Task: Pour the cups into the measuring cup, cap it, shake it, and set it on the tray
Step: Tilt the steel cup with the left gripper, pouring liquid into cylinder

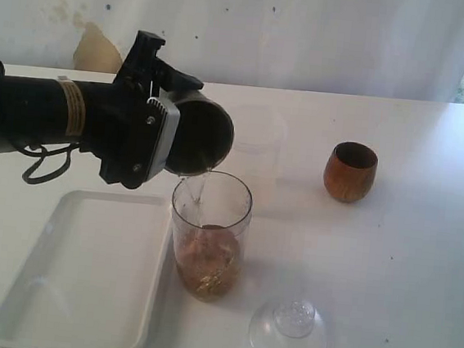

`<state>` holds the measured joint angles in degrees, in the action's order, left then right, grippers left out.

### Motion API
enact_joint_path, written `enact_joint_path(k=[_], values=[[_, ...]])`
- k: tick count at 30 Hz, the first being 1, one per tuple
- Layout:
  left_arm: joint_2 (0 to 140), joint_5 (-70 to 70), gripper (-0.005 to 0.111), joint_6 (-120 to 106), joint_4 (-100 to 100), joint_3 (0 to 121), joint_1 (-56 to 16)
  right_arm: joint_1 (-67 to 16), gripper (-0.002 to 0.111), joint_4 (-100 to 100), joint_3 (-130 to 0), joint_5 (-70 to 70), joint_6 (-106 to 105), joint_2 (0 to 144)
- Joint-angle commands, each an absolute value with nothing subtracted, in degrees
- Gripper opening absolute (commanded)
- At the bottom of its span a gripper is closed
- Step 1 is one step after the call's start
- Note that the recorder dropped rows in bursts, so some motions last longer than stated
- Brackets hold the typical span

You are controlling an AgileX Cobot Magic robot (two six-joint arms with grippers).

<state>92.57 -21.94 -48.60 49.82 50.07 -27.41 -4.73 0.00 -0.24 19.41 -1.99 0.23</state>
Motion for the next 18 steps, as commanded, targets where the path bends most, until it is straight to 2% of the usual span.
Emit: enact_joint_path(k=[1,18], values=[[91.4,-24.0,0.000,-50.0,47.4,50.8,-27.4,-4.5,0.000,0.0,0.0,19.3,-1.7,0.0],[91.4,-25.5,0.000,-47.7,39.0,50.8,-27.4,-4.5,0.000,0.0,0.0,19.3,-1.7,0.0]])
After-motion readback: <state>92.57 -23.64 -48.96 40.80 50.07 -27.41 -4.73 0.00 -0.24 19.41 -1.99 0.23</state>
